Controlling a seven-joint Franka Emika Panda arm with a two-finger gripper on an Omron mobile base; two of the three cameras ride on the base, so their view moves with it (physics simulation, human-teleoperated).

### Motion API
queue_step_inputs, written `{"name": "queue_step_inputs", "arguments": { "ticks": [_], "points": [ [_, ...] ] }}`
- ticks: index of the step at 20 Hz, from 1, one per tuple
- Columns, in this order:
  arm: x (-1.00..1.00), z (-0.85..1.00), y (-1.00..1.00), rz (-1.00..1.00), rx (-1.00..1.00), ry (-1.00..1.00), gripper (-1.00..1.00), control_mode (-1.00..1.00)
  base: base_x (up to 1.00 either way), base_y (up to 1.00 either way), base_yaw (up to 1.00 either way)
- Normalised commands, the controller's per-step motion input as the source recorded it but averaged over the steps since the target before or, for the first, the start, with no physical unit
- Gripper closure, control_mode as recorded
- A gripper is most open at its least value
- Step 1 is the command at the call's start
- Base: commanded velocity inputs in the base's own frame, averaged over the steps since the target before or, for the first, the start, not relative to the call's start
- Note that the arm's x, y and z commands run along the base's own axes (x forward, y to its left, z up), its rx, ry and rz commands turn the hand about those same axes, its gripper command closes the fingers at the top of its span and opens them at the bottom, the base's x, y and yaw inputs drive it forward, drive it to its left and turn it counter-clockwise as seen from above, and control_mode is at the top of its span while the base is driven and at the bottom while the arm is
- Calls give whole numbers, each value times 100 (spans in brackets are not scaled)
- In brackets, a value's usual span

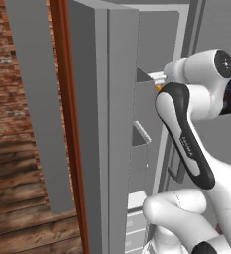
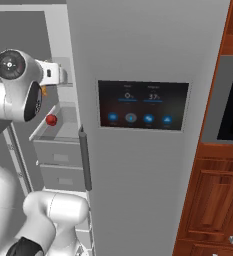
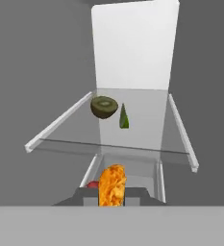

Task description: Take the shrimp and bell pepper from the second highest rack and move them to the highest rack where the kiwi and lemon wedge are located, to maximize freezer space. Close the freezer door after rearranging.

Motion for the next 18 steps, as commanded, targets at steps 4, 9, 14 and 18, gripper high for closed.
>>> {"name": "queue_step_inputs", "arguments": {
  "ticks": [4,9,14,18],
  "points": [
    [44,27,0,0,0,-8,100,-100,0,0,0],
    [77,0,0,0,0,-2,100,-100,0,0,0],
    [84,0,9,-1,0,0,100,-100,0,0,0],
    [73,0,30,-6,0,0,100,-100,0,0,0]
  ]
}}
